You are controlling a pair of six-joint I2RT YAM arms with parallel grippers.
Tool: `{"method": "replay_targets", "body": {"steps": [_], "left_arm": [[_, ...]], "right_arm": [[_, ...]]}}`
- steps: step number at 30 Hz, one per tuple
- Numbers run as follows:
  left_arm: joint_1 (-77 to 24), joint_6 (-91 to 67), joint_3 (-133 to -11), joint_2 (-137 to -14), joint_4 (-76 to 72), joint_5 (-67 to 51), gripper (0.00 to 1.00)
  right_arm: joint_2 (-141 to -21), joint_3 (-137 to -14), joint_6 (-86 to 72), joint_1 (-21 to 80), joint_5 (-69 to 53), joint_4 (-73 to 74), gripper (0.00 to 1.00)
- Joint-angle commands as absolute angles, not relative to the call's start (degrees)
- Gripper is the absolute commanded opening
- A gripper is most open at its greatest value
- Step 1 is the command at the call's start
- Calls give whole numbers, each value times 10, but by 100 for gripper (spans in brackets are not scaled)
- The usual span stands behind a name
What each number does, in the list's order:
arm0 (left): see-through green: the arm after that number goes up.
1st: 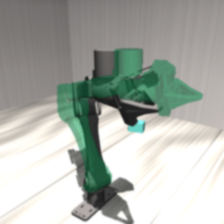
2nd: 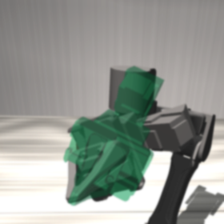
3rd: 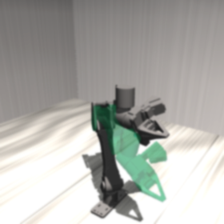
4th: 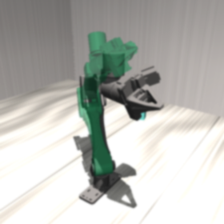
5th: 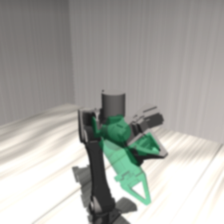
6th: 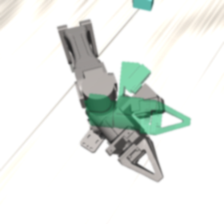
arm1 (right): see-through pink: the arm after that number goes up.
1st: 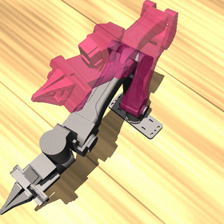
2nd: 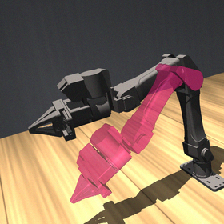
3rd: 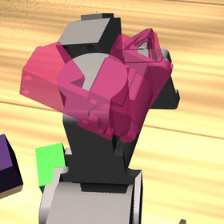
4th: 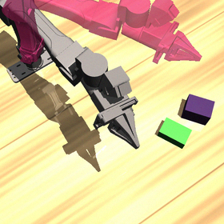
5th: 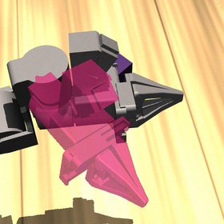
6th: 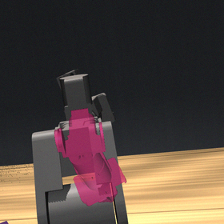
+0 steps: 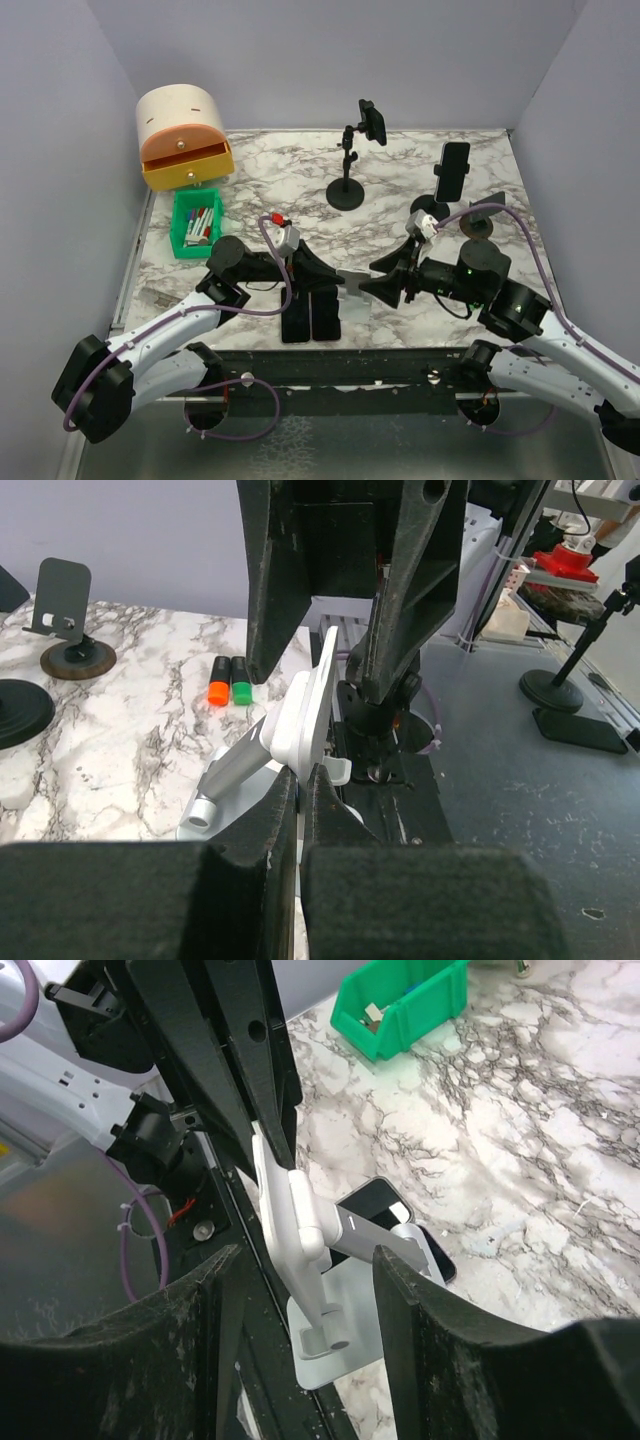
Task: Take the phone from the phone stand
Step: Pick up the phone stand at the center of the board.
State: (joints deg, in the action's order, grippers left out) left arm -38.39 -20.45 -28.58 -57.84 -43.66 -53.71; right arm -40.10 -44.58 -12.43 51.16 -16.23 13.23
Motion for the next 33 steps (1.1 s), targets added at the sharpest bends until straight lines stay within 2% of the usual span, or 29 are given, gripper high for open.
{"method": "replay_targets", "body": {"steps": [1, 8, 12, 13, 15, 18, 19, 20, 28, 33], "left_arm": [[-391, -195, -282, -567, -470, -555, 0], [-393, -195, -281, -566, -470, -549, 0], [-392, -193, -277, -562, -470, -531, 1], [-392, -191, -275, -560, -470, -522, 10], [-392, -187, -271, -553, -470, -503, 45], [-392, -176, -261, -533, -462, -434, 73], [-392, -166, -258, -524, -454, -405, 95], [-392, -157, -256, -513, -442, -375, 99], [-392, -105, -239, -421, -376, -107, 99], [-392, -88, -225, -366, -363, 3, 99]], "right_arm": [[-412, -444, -135, 512, -156, 112, 55], [-433, -441, -152, 512, -183, 93, 32], [-425, -438, -156, 512, -187, 88, 11], [-423, -437, -156, 512, -182, 88, 2], [-414, -433, -153, 512, -161, 88, 1], [-401, -429, -149, 512, -95, 90, 1], [-396, -428, -155, 512, -61, 92, 0], [-392, -425, -159, 512, -21, 90, 0], [-422, -388, -196, 512, 282, 95, 0], [-468, -364, -257, 482, 363, 100, 0]]}}
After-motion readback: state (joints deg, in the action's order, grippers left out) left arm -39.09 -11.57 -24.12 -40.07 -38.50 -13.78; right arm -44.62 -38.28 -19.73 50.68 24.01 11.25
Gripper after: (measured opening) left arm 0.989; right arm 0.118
